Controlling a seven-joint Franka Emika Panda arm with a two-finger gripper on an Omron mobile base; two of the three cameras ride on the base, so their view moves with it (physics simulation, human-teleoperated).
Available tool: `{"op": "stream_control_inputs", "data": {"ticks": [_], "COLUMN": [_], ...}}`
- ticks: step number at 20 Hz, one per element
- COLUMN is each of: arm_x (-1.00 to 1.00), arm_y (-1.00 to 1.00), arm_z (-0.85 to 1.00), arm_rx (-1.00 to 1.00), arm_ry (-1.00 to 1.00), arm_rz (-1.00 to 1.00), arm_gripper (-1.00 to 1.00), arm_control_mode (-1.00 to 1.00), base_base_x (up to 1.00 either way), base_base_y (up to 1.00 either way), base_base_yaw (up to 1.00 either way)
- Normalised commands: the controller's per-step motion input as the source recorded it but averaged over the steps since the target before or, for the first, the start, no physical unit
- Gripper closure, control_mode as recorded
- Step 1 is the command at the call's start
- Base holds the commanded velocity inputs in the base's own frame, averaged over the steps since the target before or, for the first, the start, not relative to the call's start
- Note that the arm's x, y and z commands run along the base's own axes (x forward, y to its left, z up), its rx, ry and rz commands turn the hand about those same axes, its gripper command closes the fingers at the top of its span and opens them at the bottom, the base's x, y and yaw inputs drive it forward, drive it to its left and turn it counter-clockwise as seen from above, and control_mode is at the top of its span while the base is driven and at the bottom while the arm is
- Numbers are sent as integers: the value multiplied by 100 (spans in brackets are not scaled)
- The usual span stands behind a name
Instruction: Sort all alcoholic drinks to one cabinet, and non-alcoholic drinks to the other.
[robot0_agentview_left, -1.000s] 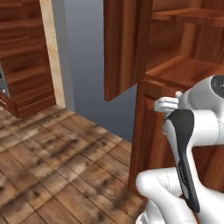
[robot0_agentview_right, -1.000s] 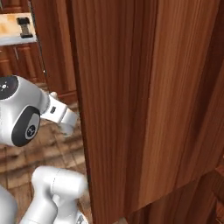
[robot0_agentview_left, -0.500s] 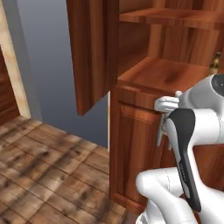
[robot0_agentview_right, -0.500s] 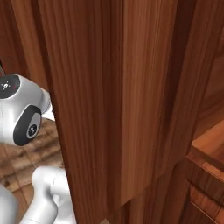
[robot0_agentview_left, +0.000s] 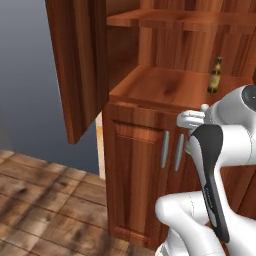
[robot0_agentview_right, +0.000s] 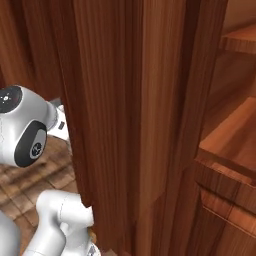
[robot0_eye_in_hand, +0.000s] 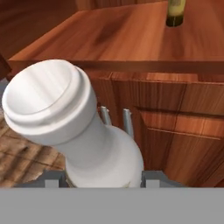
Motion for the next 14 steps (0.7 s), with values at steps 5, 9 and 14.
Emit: {"op": "stream_control_inputs", "data": {"ticks": [5,9,14], "arm_x": [0,0,0], "arm_y": [0,0,0], "arm_z": [0,0,0], "arm_rx": [0,0,0], "arm_ry": [0,0,0], "arm_rz": [0,0,0], "arm_gripper": [100,100,100], "arm_control_mode": [100,100,100], "base_base_x": [52,53,23], "base_base_y": [16,17,22], "base_base_yaw": [-25,-27,-30]}}
